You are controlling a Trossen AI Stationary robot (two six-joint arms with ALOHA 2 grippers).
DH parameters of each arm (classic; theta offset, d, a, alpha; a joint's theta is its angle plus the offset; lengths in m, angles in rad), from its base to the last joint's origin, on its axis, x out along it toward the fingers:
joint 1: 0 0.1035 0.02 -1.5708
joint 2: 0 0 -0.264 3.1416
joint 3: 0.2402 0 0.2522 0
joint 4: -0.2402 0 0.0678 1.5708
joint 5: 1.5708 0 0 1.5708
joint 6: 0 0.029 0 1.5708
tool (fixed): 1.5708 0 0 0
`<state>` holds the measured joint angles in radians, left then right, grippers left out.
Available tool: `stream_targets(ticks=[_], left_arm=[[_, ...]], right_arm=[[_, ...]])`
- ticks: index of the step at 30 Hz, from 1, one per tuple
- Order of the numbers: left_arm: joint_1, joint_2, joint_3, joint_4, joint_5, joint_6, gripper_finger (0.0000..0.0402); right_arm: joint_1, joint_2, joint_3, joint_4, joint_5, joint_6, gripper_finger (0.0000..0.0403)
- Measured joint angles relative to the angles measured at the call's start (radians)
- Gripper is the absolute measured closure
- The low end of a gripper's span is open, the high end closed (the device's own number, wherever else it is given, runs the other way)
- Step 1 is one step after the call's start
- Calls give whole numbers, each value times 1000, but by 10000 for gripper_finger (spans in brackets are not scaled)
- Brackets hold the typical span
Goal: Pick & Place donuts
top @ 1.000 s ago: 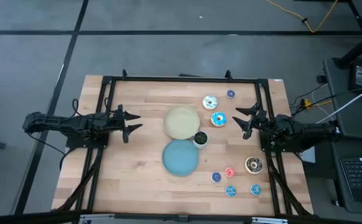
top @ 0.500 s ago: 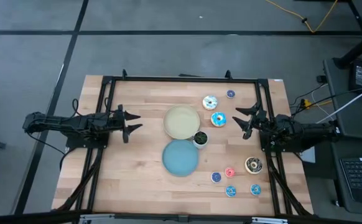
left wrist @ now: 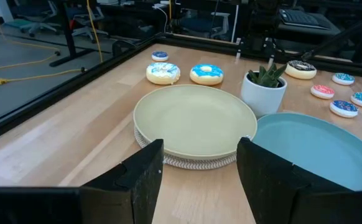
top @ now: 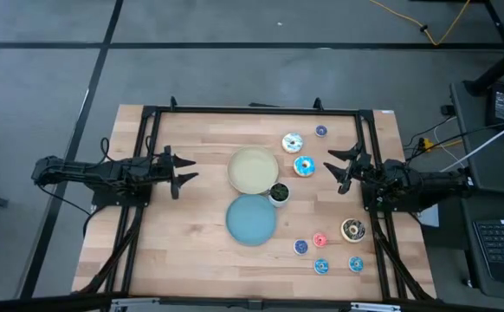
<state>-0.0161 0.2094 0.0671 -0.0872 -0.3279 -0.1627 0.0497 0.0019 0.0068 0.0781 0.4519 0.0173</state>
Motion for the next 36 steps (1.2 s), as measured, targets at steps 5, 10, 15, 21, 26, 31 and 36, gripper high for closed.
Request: stream_targets(ticks=[5, 10, 15, 21, 26, 31, 36], left_arm=[[0, 0, 0, 0, 0, 0, 205], [0, 0, 0, 0, 0, 0, 205], [0, 0, 0, 0, 0, 0, 205], [0, 0, 0, 0, 0, 0, 205], [0, 0, 0, 0, 0, 0, 205], [0, 0, 0, 0, 0, 0, 205], [0, 0, 0, 0, 0, 0, 205]], right_arm=[[0, 0, 0, 0, 1, 0, 171], [0, 0, 0, 0, 1, 0, 171], [0, 0, 0, 0, 1, 1, 171], [0, 0, 0, 1, 1, 49, 171], [0, 17, 45, -4, 21, 82, 171], [0, 85, 149, -7, 79, 93, 171], [0, 186, 274, -23, 79, 56, 171]])
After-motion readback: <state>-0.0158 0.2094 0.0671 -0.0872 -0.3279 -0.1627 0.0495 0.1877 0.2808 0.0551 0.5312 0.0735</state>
